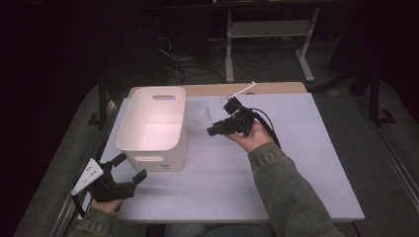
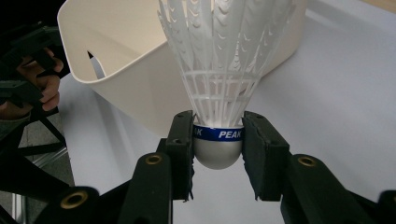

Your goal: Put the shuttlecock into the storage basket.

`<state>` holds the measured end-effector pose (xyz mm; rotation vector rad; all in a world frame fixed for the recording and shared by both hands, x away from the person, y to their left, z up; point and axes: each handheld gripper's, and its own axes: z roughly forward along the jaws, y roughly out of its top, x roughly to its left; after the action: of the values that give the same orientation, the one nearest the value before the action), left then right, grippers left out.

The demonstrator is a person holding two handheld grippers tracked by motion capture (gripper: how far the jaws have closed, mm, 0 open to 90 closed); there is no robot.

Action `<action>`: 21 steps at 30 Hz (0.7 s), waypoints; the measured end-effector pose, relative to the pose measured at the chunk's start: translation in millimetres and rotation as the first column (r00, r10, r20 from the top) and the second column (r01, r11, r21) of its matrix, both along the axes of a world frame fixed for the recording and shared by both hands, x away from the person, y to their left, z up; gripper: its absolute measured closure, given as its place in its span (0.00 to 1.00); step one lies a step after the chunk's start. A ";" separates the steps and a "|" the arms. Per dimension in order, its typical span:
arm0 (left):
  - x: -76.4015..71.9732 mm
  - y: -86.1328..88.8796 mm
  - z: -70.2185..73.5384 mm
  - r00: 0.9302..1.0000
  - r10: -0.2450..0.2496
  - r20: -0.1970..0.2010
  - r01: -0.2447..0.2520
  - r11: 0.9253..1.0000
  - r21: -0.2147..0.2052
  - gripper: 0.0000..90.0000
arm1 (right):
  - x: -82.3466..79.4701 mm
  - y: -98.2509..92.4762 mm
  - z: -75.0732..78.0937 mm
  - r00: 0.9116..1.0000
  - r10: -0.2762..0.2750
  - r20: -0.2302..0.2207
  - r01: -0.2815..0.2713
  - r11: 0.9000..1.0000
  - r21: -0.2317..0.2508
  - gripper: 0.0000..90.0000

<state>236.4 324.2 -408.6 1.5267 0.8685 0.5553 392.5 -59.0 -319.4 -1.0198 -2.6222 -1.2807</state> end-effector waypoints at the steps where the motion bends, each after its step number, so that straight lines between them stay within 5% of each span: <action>1: 0.0 0.0 0.0 1.000 0.000 -0.001 0.000 1.000 -0.001 0.00 | 0.4 2.3 1.2 1.000 0.002 -0.005 -0.002 1.000 -0.005 0.71; 21: 0.4 -0.9 -0.5 1.000 -0.003 0.001 0.003 1.000 -0.004 0.00 | 4.7 16.3 23.6 0.999 0.024 0.032 -0.024 1.000 0.002 0.71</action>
<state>236.8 323.3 -409.1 1.5237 0.8660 0.5514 397.3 -42.8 -295.8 -0.9726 -2.6475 -1.3049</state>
